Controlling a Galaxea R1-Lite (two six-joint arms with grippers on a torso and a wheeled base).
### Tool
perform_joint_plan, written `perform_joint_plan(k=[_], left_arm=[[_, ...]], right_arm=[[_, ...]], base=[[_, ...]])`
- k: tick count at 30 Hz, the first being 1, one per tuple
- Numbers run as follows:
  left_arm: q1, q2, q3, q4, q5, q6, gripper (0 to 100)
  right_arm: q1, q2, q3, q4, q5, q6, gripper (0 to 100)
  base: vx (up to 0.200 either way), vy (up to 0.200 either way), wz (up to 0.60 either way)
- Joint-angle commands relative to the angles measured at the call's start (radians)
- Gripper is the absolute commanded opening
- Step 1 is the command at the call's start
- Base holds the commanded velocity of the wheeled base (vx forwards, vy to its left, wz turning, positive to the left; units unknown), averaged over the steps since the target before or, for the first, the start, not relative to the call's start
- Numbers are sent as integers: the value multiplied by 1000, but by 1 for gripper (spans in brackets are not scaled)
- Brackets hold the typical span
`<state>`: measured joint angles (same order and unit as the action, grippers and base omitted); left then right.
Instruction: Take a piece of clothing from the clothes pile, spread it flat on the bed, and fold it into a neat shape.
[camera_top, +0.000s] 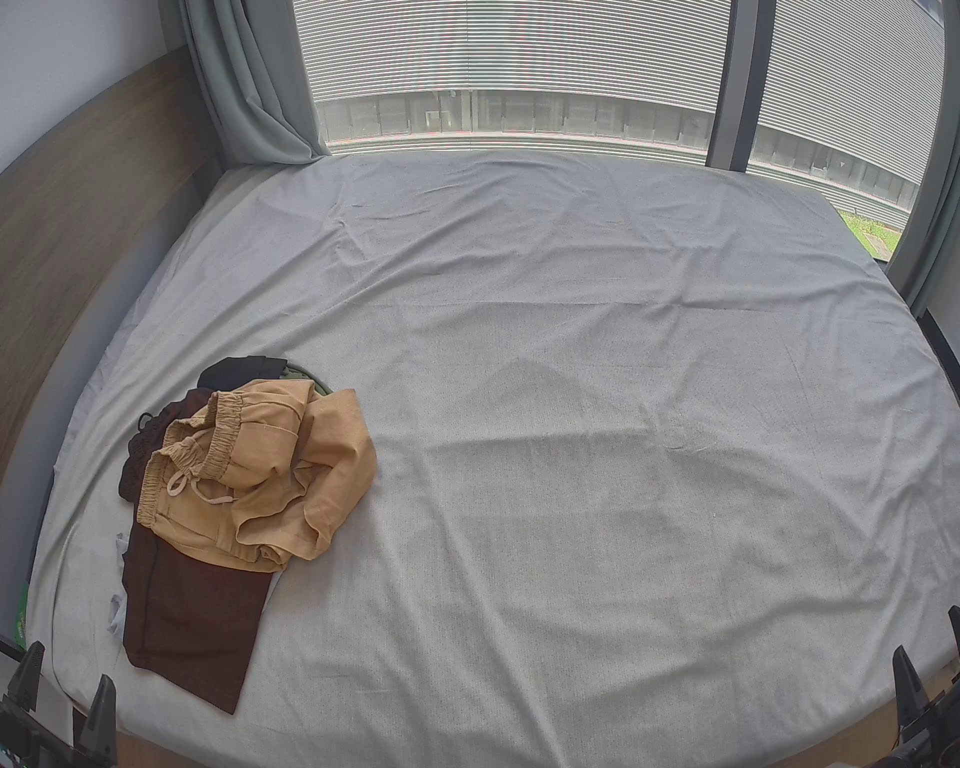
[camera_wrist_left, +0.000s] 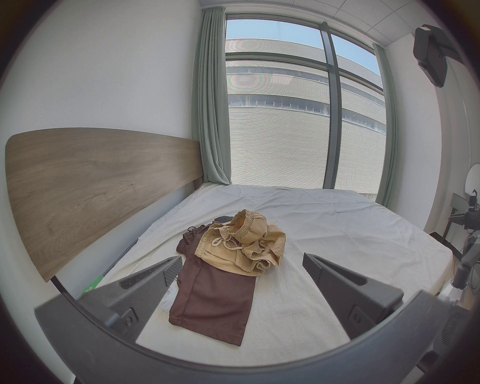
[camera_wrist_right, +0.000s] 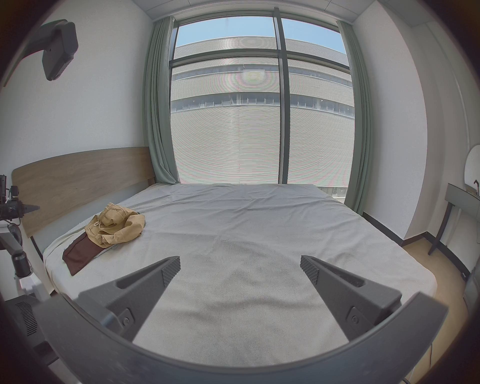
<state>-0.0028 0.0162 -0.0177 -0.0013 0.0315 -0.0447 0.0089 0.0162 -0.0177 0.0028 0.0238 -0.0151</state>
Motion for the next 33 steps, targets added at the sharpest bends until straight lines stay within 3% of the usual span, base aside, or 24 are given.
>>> perform_joint_plan(k=[1,18,33], left_arm=[[1,-13,15,-2,1,2,100],[3,-15,16,0,-1,52,100],[3,-15,16,-3,1,8,100]], right_arm=[[-3,-9,15,0,1,0,100],[-7,-9,15,-4,-2,-31,100],[-7,-9,15,-4,-1,-29,100]], base=[[0,0,0],[0,0,0],[0,0,0]])
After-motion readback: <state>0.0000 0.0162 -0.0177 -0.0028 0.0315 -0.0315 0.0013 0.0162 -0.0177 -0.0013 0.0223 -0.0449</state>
